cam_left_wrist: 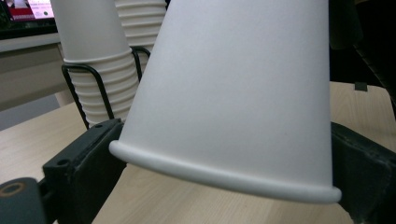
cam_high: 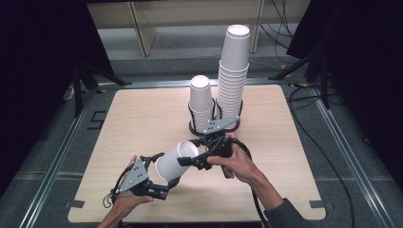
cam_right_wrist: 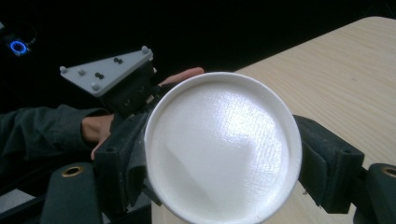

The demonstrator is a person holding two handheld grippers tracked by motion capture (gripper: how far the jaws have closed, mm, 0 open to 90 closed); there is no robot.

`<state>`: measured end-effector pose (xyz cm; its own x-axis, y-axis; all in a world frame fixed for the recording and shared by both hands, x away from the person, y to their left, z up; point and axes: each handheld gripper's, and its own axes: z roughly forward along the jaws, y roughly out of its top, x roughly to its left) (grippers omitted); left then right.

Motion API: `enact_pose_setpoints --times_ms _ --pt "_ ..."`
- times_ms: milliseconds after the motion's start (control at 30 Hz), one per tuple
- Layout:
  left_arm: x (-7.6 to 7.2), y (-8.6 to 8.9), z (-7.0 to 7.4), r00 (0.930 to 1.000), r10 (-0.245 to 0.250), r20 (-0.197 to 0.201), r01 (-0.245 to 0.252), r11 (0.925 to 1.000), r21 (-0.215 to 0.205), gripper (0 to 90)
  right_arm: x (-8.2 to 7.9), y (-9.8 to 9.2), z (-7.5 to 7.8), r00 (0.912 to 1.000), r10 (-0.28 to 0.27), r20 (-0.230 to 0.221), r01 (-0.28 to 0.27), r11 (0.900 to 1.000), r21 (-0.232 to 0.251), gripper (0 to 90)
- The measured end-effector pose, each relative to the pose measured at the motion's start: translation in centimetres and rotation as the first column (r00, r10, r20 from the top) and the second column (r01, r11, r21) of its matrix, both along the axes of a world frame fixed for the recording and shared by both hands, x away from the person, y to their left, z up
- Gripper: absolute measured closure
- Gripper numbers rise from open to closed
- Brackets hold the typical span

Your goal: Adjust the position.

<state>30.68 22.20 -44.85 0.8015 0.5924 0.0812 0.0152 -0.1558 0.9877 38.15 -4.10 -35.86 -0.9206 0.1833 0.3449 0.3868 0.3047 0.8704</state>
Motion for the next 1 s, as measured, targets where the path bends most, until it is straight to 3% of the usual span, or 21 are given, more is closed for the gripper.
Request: enact_pose_setpoints --times_ms 67,100,133,400,433,733,800,1000 --pt "0.0 -0.1 0.0 0.9999 0.008 0.007 -0.008 0.9999 -0.014 5.1 0.1 -0.1 0.1 0.9999 0.002 0.011 -0.002 1.000 0.017 25.8" --pt "0.0 -0.2 0.0 0.9999 0.004 0.015 -0.003 0.9991 -0.042 4.9 0.1 -0.1 0.2 1.0000 0.007 0.000 -0.007 1.000 0.029 25.8" --pt "0.0 0.0 0.1 0.9999 0.009 0.015 -0.009 0.9996 -0.026 4.7 0.0 -0.1 0.3 1.0000 0.003 0.001 -0.003 1.000 0.026 25.8" --pt "-0.3 0.3 0.4 0.9982 -0.001 0.060 0.005 0.9982 -0.059 2.1 -0.1 -0.1 0.4 0.9991 0.022 -0.036 -0.020 0.998 0.054 25.8" --pt "-0.3 0.3 0.4 0.9980 0.000 0.064 0.004 0.9977 -0.068 3.6 0.0 0.0 0.3 0.9997 0.017 -0.017 -0.016 0.998 0.053 25.8" --pt "-0.1 0.6 0.6 0.9993 -0.035 0.017 0.035 0.9993 -0.016 11.2 0.4 -0.4 -0.2 0.9965 0.022 -0.081 -0.017 0.998 0.058 25.2" --pt "0.0 0.5 0.5 0.9991 -0.039 0.016 0.040 0.9991 -0.014 12.6 0.5 -0.4 -0.3 0.9964 0.024 -0.082 -0.020 0.998 0.052 24.8" --pt "0.0 0.7 0.6 0.9993 -0.038 0.001 0.038 0.9983 0.044 15.2 0.8 -0.5 -0.7 0.9977 0.025 -0.063 -0.024 0.999 0.025 24.2"
